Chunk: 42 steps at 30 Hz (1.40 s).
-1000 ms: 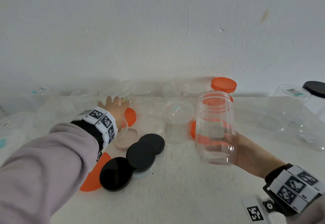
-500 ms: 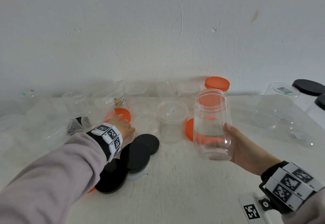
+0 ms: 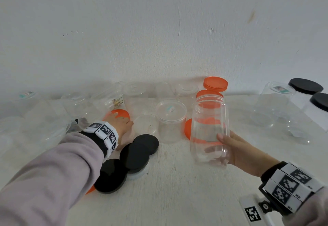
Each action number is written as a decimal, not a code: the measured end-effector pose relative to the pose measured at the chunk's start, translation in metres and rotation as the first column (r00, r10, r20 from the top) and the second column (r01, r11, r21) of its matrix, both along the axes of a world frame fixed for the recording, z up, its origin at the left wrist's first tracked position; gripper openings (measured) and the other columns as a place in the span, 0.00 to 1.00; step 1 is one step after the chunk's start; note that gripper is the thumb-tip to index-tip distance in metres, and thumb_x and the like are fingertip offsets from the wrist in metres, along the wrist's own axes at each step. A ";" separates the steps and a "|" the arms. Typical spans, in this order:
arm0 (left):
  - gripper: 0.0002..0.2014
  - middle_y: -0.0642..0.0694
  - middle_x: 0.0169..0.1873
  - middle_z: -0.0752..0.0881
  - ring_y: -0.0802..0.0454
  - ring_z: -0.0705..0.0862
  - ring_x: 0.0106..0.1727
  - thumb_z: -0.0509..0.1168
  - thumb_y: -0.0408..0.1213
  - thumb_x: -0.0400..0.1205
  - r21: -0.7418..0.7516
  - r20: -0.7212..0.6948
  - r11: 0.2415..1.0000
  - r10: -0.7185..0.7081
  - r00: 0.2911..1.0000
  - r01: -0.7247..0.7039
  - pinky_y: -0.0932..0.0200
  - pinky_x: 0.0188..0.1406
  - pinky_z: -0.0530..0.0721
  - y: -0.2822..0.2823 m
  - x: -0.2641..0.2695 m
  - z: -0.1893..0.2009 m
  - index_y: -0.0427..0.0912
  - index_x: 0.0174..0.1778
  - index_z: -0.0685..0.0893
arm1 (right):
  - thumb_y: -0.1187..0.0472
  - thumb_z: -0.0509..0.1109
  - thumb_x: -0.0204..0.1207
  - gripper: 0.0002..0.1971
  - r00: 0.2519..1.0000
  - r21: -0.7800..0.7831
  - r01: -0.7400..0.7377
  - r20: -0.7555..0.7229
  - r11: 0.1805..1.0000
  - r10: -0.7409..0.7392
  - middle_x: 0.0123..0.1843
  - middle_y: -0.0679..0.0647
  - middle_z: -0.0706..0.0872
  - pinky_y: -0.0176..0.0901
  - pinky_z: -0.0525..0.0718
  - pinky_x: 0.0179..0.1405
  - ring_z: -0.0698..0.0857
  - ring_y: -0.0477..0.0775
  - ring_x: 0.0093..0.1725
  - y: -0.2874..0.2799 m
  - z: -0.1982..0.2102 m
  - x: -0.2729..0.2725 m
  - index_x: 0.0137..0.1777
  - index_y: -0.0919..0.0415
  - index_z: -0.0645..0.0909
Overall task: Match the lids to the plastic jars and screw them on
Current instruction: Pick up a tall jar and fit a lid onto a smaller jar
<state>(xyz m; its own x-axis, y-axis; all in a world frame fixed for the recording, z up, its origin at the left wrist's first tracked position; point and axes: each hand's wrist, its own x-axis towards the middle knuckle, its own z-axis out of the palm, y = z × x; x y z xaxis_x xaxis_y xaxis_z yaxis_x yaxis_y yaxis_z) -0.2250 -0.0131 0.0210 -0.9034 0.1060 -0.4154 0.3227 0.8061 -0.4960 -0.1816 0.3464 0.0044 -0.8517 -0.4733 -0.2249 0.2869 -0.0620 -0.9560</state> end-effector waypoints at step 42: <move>0.43 0.57 0.77 0.64 0.60 0.62 0.76 0.71 0.60 0.74 0.903 -0.089 0.421 -0.020 0.996 0.089 0.62 0.70 0.64 0.112 0.061 0.074 0.49 0.82 0.61 | 0.49 0.88 0.54 0.54 0.917 0.364 0.035 -0.382 0.931 0.116 0.69 0.28 0.73 0.34 0.75 0.63 0.73 0.32 0.69 -0.044 0.002 0.024 0.73 0.25 0.55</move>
